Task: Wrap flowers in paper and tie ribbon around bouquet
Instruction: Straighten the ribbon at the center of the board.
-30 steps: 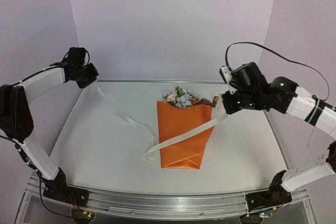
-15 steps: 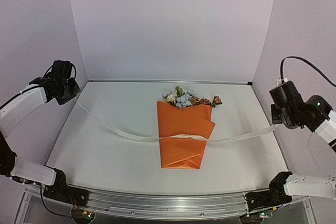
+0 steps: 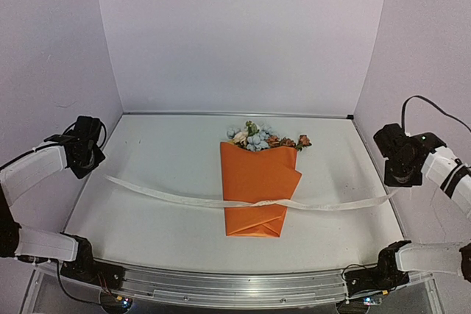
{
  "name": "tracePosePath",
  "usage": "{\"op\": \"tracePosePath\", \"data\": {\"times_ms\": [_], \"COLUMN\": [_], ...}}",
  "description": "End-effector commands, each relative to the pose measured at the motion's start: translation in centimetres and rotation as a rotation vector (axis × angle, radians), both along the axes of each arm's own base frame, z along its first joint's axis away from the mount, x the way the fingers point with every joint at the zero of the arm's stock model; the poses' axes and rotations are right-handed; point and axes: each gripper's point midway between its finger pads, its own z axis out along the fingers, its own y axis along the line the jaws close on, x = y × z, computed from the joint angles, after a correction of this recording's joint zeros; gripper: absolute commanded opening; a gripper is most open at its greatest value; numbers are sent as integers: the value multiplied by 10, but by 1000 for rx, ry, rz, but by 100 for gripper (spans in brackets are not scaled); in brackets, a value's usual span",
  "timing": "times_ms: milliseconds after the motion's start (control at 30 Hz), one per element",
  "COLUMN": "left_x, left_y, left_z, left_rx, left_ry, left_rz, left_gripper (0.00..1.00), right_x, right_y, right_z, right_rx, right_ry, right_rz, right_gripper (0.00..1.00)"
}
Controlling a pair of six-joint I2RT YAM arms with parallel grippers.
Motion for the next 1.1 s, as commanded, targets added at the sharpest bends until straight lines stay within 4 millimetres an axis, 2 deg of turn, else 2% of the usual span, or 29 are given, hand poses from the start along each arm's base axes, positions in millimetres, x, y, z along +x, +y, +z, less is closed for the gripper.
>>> {"op": "tracePosePath", "data": {"times_ms": [0, 100, 233, 400, 467, 567, 767, 900, 1067], "left_x": [-16, -19, -15, -16, -20, -29, -45, -58, -67], "left_y": [25, 34, 37, 43, 46, 52, 62, 66, 65], "left_z": [-10, -28, -45, -46, -40, -20, 25, 34, 27], "left_rx": [1, -31, -40, -5, 7, 24, 77, 94, 80], "left_ry": [-23, 3, 37, 49, 38, -10, -100, -124, -115], "left_rz": [153, 188, 201, 218, 239, 276, 306, 321, 325], "left_gripper": [0, 0, 0, 0, 0, 0, 0, 0, 0], "right_x": [-10, -14, -7, -6, -8, -11, -16, -27, -39], "right_y": [-13, -21, -18, -22, -25, -27, -31, -34, -38], "right_z": [-26, -38, -48, -61, -65, -67, -55, -47, -44], "right_rx": [17, 48, 81, 76, 81, 97, 93, 87, 68], "right_ry": [56, 94, 113, 158, 170, 166, 123, 101, 109], "right_rz": [-105, -162, -167, -194, -210, -228, -232, -238, -248], "right_gripper": [0, 0, 0, 0, 0, 0, 0, 0, 0]}}
